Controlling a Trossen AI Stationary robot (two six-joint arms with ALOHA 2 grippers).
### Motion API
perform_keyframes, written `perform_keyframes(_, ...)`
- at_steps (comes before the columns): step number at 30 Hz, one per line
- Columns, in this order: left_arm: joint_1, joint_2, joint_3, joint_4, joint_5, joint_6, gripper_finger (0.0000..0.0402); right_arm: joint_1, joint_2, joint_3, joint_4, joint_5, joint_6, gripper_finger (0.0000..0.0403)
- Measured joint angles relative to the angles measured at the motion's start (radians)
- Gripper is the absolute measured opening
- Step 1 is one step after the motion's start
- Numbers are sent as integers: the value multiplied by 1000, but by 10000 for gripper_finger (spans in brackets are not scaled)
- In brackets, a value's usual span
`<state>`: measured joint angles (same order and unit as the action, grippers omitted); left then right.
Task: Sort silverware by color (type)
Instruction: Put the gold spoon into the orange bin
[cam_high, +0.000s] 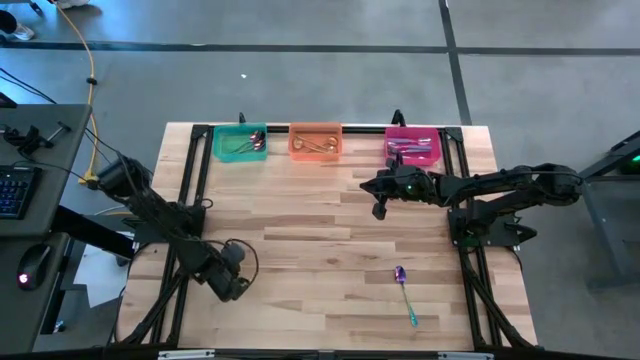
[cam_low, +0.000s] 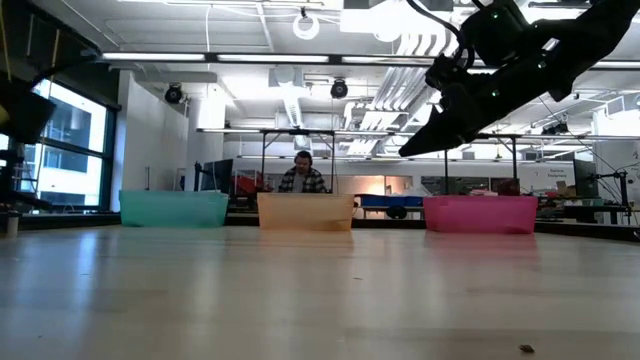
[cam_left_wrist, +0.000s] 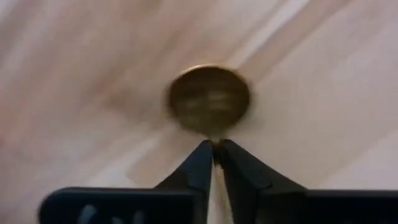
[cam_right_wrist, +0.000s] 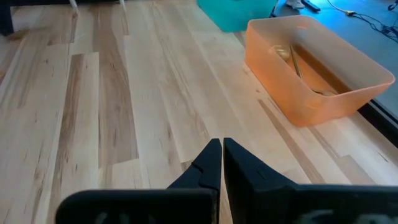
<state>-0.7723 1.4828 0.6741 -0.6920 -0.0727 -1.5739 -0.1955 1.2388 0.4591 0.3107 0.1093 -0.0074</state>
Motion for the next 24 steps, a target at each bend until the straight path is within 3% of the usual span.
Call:
perform_keyframes(2, 35, -2, -1, -8, -9, 78, 10, 0, 0, 0, 0, 0, 0, 0)
perform_keyframes(6, 143, -2, -1, -17, -49, 260, 7, 0, 0, 0, 0, 0, 5, 0)
perform_keyframes(13, 439, -6, 12, 18, -194, 700, 2, 0, 0, 0, -8, 0, 11, 0)
perform_keyframes(24, 937, -6, 324, 51, -262, 1438, 1, 0, 0, 0, -23, 0, 28, 0)
